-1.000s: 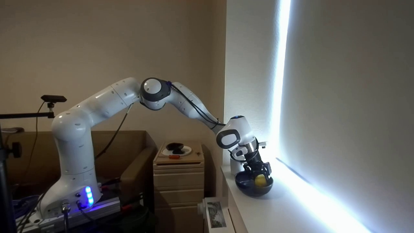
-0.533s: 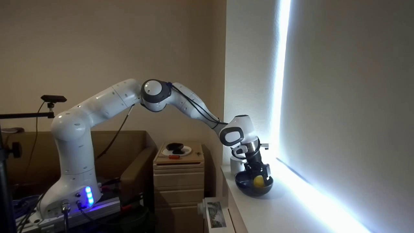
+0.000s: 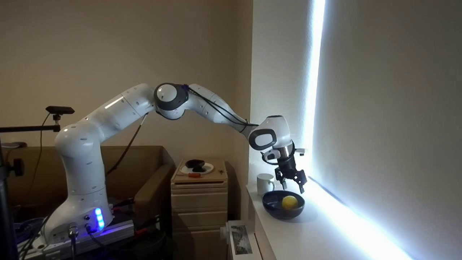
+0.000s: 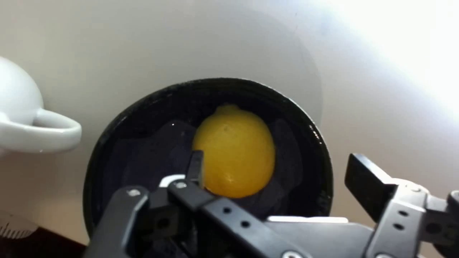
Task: Put the lemon in the bowl on the windowsill then put the sock on the nightstand
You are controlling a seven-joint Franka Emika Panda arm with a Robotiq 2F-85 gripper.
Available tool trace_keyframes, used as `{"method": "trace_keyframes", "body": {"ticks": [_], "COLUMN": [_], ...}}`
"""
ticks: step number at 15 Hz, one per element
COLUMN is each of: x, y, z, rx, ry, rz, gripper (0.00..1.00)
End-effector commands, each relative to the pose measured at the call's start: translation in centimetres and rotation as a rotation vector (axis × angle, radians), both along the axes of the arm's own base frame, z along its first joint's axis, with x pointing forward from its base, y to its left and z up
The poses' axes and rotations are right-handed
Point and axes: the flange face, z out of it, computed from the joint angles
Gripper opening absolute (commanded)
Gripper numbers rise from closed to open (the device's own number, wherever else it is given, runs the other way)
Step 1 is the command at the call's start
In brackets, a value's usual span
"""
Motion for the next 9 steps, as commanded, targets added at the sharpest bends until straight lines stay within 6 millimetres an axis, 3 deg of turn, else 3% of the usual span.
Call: {"method": "trace_keyframes", "body": {"ticks": [1,5,7,9], "x": [-2.8,-6.7,-7.9,-9.1], "y": [0.2,0.9,2.8,6.4], "z": [7.3,15.5,16.8,17.4], "rx": [0.088,0.091,0.126,0.177], "ry": [-0.056,-0.123,-0.085,-0.063], "rz": [0.153,0.349,0.447,0.543], "gripper": [1.00,1.00,1.00,1.00]}}
